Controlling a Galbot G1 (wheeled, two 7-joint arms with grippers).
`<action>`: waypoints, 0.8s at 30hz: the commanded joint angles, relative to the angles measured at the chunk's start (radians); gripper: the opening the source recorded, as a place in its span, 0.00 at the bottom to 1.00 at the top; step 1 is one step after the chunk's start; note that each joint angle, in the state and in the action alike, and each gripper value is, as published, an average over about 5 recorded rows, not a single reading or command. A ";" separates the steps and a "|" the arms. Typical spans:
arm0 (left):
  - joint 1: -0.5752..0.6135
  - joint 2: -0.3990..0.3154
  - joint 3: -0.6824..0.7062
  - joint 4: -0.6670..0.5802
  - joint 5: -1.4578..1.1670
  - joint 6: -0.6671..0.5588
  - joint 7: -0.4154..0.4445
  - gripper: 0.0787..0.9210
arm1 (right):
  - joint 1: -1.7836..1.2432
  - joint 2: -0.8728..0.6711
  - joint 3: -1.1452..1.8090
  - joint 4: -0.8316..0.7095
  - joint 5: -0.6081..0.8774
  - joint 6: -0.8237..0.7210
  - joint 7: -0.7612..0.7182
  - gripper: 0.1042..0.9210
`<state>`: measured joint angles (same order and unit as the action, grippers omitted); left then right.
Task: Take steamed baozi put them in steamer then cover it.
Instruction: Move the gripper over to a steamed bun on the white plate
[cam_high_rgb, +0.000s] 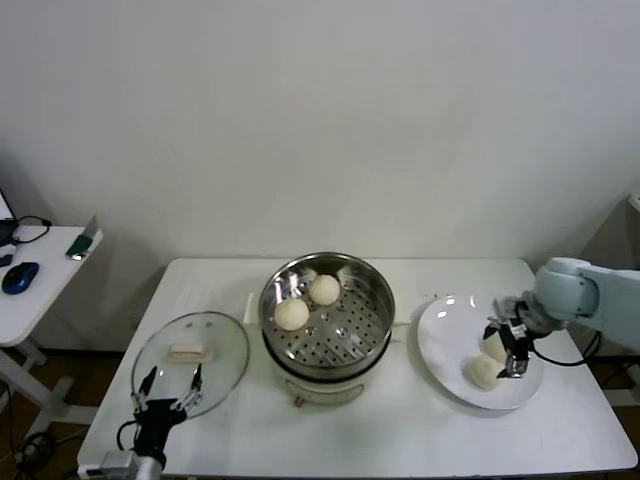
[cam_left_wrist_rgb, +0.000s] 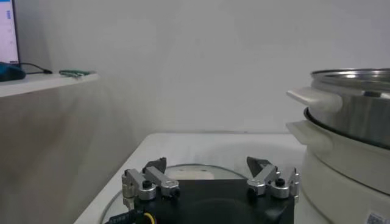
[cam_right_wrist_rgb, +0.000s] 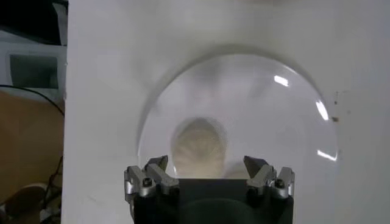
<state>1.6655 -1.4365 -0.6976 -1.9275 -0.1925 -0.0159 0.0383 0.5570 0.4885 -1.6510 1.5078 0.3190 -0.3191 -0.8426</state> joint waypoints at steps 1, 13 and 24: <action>-0.001 -0.002 0.001 0.002 0.002 0.001 0.000 0.88 | -0.215 -0.006 0.168 -0.074 -0.071 -0.001 0.008 0.88; -0.001 -0.002 -0.004 0.010 0.001 -0.001 0.000 0.88 | -0.291 0.040 0.219 -0.123 -0.074 -0.016 0.013 0.88; -0.005 -0.001 -0.003 0.010 0.000 0.000 -0.001 0.88 | -0.300 0.050 0.234 -0.130 -0.077 -0.022 0.020 0.73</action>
<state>1.6608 -1.4391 -0.7014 -1.9173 -0.1920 -0.0163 0.0379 0.2925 0.5339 -1.4432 1.3924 0.2495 -0.3391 -0.8251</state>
